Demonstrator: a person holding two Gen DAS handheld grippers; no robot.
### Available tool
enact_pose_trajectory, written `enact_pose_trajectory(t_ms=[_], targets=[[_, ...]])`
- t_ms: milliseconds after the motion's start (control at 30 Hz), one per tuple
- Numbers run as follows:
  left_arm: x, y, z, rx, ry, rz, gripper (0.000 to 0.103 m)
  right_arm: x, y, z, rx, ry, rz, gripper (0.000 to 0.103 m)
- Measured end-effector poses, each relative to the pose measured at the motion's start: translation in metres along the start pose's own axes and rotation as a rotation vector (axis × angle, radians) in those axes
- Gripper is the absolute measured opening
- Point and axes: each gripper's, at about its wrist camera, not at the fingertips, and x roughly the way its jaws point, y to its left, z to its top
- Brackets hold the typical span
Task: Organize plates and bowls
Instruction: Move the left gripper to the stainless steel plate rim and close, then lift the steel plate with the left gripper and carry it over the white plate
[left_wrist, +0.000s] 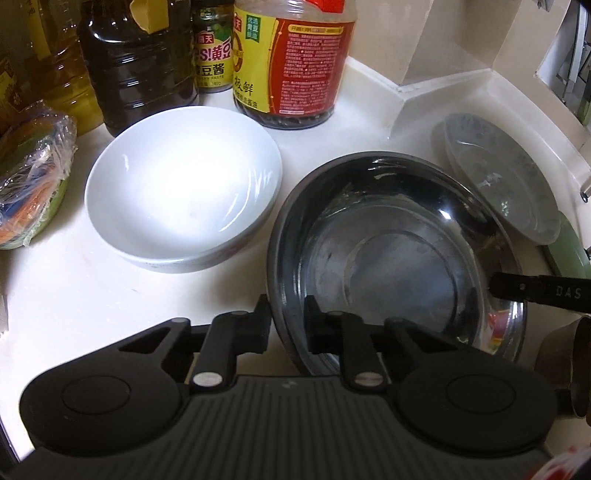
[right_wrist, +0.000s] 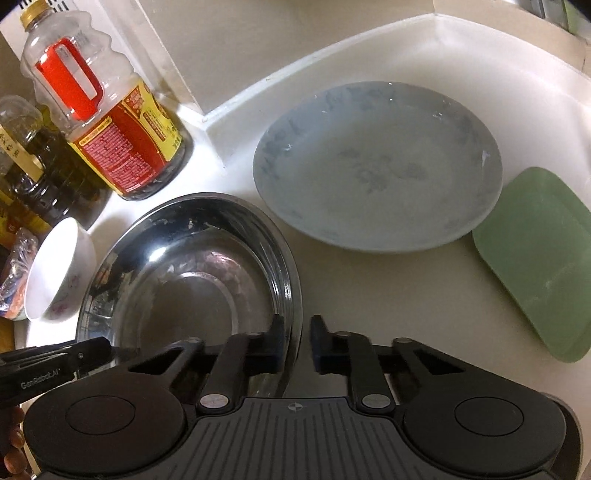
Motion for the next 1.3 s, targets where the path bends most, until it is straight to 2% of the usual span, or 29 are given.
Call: enact_pose_trajectory(t_ms=[67, 300, 667, 833, 1067, 1300], targets=[[-0.001, 0.000, -0.001, 0.001, -0.003, 0.002, 0.012, -0.001, 0.001, -0.001, -0.006, -0.008, 0.004, 0.009], [-0.014, -0.004, -0.007, -0.010, -0.035, 0.015, 0.012, -0.010, -0.001, -0.002, -0.027, -0.033, 0.027, 0.008], [-0.054, -0.022, -0.001, -0.039, -0.124, 0.022, 0.011, -0.054, -0.007, 0.009, -0.080, -0.109, 0.080, 0.009], [-0.057, -0.046, 0.014, 0.011, -0.160, 0.002, 0.011, -0.068, -0.024, 0.020, -0.071, -0.155, 0.058, 0.009], [-0.041, -0.097, 0.044, 0.081, -0.202, -0.058, 0.012, -0.083, -0.064, 0.042, -0.052, -0.229, 0.002, 0.009], [-0.018, -0.147, 0.074, 0.142, -0.254, -0.076, 0.011, -0.077, -0.111, 0.072, -0.012, -0.268, -0.007, 0.009]])
